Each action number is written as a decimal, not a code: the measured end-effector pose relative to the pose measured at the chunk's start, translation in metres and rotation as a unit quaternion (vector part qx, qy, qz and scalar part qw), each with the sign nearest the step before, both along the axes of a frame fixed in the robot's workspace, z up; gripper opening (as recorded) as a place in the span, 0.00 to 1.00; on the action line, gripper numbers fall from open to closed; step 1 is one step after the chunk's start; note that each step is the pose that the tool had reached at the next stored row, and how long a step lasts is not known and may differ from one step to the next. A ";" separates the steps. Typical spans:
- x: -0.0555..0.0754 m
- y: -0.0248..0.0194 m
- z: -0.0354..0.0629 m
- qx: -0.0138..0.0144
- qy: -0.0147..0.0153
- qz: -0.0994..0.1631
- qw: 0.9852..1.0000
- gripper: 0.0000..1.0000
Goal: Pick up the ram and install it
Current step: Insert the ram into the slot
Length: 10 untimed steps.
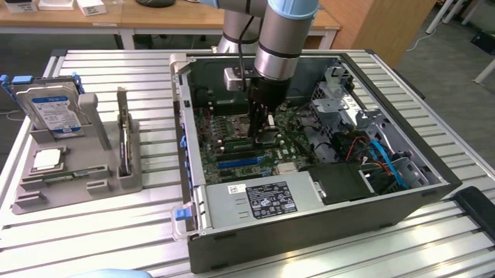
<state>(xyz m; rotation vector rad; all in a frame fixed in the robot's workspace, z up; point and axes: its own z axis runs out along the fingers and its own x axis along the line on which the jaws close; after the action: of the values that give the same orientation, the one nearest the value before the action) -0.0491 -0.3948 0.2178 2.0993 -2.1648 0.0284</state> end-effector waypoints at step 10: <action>0.000 0.0000 0.0054 0.000 0.001 0.000 1.000 0.44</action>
<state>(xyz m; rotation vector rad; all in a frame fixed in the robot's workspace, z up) -0.0492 -0.3948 0.2232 2.0988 -2.1642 0.0274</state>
